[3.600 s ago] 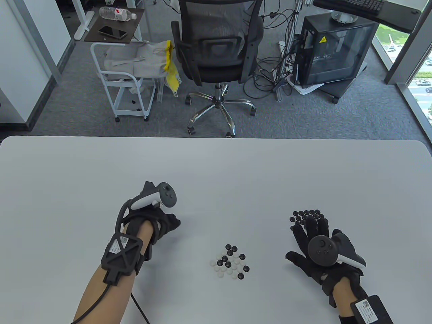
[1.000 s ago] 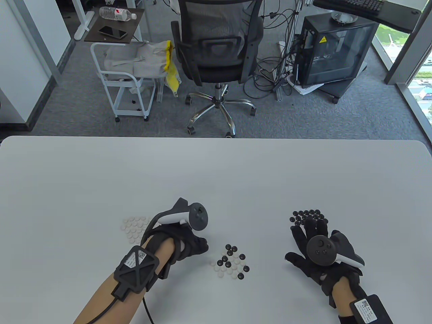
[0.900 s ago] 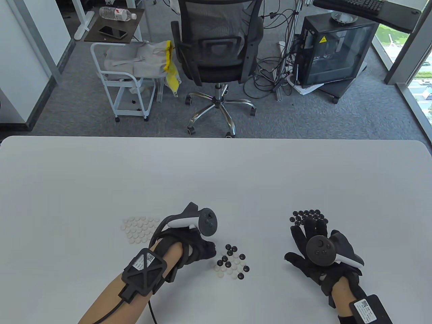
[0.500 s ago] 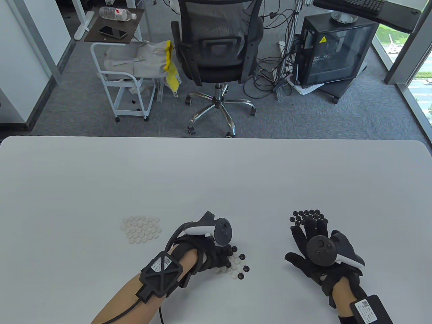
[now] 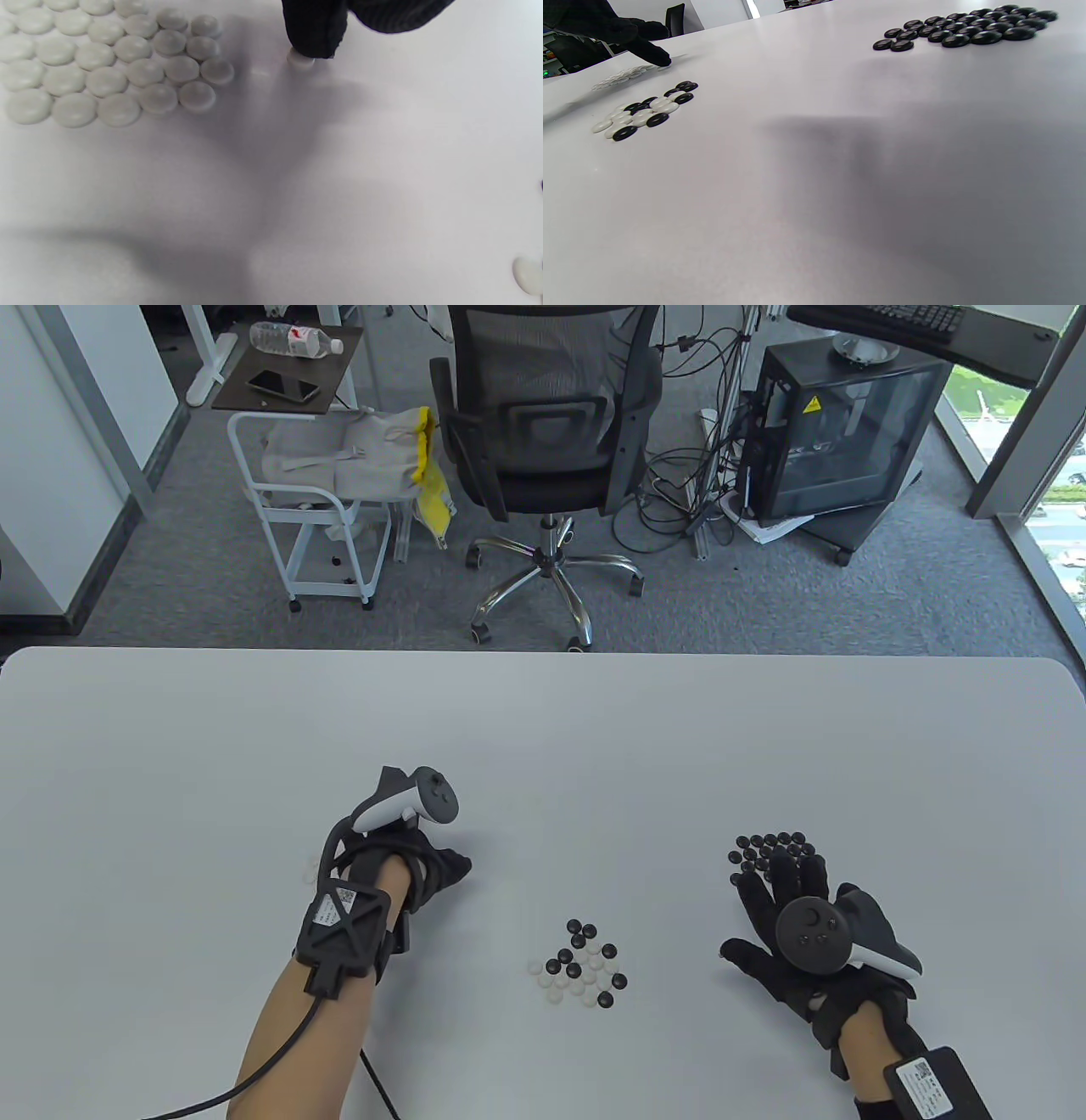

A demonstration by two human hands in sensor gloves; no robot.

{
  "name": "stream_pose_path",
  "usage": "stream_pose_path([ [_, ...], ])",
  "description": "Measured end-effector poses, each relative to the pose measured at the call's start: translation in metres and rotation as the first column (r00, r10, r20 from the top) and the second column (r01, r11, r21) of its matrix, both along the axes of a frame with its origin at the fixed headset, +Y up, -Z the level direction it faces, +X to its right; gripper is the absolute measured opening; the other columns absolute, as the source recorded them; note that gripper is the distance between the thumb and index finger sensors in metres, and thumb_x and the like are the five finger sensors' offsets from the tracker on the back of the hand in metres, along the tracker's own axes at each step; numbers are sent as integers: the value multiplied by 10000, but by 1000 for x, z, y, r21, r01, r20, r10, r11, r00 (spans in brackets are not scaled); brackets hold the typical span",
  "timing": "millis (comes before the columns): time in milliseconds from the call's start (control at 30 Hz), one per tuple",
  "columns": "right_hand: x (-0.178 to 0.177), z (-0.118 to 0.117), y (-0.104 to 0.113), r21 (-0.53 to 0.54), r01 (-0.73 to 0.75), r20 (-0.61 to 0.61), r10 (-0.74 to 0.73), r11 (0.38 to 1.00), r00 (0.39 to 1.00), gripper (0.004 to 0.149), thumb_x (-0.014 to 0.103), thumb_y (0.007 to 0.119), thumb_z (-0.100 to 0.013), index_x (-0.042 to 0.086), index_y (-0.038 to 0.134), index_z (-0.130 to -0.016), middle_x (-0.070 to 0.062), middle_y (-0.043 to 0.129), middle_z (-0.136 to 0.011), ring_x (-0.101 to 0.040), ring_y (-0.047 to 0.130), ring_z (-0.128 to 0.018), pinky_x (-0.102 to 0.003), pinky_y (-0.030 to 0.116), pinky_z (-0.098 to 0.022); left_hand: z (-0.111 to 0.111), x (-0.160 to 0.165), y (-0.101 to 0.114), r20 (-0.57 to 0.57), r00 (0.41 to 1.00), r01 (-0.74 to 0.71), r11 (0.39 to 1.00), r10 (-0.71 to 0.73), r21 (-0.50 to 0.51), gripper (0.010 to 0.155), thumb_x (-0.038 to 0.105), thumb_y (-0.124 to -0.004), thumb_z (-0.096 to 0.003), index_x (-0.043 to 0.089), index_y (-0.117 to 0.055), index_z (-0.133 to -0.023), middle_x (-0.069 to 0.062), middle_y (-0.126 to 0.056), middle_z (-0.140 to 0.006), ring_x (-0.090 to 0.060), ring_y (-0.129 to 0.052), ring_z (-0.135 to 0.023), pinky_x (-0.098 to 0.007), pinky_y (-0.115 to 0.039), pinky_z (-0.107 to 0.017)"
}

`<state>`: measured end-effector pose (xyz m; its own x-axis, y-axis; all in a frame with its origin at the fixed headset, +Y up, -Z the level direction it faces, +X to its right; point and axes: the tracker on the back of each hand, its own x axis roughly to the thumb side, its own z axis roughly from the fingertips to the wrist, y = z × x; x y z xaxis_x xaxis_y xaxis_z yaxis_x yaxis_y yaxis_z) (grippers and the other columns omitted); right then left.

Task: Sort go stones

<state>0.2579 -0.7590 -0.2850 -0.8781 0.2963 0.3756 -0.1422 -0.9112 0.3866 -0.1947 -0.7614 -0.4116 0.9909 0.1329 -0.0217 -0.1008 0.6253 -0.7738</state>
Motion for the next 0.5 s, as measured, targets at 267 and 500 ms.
stream_pose_path([
  [267, 1, -1, -2, -8, -3, 3, 3, 1000, 1000, 855, 518, 476, -632, -63, 158, -1173, -477, -66, -1057, -701, -103, -870, -896, 28, -483, 1, -24, -1, -62, 998, -10, 1000, 10, 9, 672, 544, -499, -504, 341, -553, -1142, -178, 177, -1094, -516, 230, -900, -807, 21, -542],
  [500, 1, -1, -3, -14, -5, 2, 5, 1000, 1000, 856, 519, 478, -630, -63, 160, -1172, -478, -67, -1057, -700, -100, -871, -897, 29, -482, 1, -33, 1, -80, 997, 17, 1000, -17, -2, 676, 542, -501, -504, 333, -553, -1144, -176, 176, -1093, -515, 228, -903, -808, 17, -547],
])
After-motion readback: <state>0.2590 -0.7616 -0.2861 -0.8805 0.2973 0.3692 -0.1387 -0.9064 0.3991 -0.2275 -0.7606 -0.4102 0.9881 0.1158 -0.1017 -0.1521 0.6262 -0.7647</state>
